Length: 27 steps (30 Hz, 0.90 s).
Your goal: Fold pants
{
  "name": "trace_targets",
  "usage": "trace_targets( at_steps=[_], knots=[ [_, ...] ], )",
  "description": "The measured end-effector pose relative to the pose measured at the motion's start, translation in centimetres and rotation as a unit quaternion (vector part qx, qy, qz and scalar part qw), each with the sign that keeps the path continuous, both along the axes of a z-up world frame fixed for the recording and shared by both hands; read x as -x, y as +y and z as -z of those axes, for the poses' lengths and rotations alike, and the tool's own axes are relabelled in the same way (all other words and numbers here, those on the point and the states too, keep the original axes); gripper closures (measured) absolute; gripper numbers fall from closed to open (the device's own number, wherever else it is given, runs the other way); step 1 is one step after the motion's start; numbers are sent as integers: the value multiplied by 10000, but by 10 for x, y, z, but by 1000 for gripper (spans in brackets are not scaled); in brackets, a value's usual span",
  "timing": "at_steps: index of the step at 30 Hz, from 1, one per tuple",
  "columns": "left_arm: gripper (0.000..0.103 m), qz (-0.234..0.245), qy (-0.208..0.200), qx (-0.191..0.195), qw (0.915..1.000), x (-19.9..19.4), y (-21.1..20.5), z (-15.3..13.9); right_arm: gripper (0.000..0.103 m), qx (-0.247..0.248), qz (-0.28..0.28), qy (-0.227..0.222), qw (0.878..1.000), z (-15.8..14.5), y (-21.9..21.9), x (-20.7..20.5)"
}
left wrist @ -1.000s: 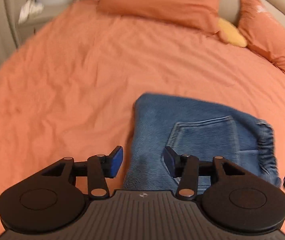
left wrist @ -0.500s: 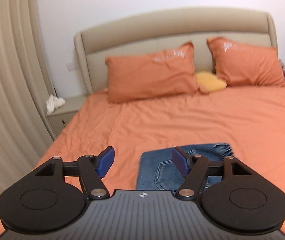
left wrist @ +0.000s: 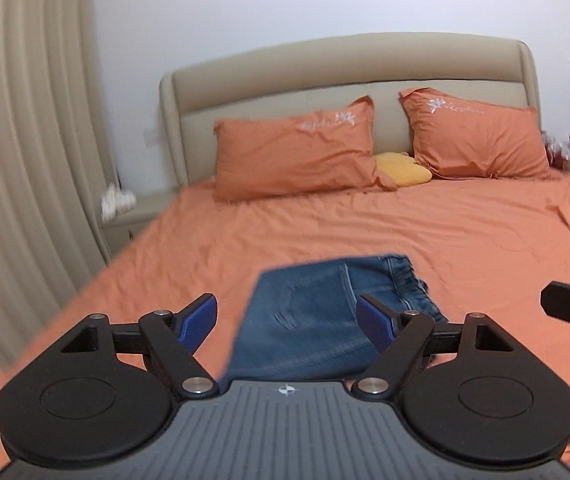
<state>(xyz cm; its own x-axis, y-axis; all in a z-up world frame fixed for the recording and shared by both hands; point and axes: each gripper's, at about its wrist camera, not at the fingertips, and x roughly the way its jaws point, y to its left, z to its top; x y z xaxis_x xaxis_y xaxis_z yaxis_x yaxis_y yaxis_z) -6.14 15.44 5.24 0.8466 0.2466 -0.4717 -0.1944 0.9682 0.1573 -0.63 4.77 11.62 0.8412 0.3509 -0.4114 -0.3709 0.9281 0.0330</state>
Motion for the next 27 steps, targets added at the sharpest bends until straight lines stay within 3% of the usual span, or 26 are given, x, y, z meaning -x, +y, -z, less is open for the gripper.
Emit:
trace_targets(
  at_steps=[2, 7, 11, 27],
  knots=[
    [10, -113, 93, 134, 9998, 4, 4, 9, 6, 35, 161, 16, 9999, 9, 0, 1],
    [11, -336, 365, -134, 9987, 5, 3, 32, 5, 163, 509, 205, 9984, 32, -2, 1],
    [10, -322, 575, -94, 9978, 5, 0, 48, 5, 314, 577, 415, 9970, 51, 1, -5],
    [11, -528, 727, 43, 9959, 16, 0, 59, 5, 242, 476, 939, 9942, 72, 11, -16]
  ],
)
